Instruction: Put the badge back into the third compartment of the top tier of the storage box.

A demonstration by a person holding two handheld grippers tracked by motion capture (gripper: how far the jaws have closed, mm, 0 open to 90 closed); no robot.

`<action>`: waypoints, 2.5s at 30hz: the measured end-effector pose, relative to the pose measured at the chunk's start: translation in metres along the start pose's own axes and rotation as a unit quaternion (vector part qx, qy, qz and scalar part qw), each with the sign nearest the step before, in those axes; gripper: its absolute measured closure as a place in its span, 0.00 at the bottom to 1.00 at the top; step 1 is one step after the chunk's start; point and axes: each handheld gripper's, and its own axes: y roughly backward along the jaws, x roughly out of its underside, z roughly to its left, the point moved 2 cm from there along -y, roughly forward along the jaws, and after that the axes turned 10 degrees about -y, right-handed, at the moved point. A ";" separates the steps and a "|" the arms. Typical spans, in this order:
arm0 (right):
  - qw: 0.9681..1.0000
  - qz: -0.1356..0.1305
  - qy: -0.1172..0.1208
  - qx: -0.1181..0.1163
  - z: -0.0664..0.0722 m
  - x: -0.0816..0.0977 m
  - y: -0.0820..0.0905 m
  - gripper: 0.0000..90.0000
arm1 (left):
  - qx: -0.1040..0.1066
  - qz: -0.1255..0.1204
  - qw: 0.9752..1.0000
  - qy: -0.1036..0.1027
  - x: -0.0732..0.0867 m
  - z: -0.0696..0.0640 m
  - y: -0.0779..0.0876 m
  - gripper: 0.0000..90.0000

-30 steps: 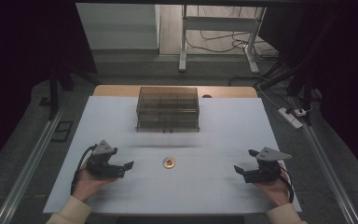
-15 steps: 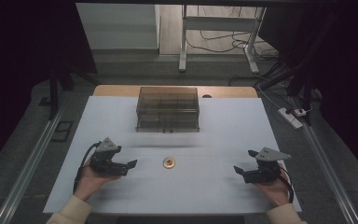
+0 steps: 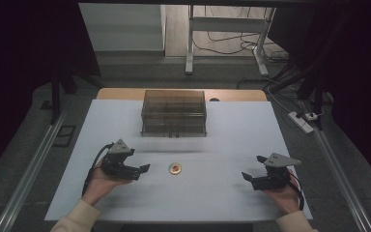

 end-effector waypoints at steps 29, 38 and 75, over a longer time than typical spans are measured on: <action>1.000 -0.005 -0.001 -0.005 0.002 -0.001 0.000 0.13 | 0.041 0.022 0.998 -0.051 -0.043 -0.017 -0.034 0.14; 1.000 -0.002 0.000 -0.006 0.003 -0.001 0.000 0.13 | 0.051 0.036 0.996 -0.063 -0.052 -0.023 -0.046 0.14; 1.000 0.003 0.000 -0.005 0.002 0.001 -0.002 0.13 | 0.076 0.105 0.987 -0.097 -0.071 -0.036 -0.095 0.16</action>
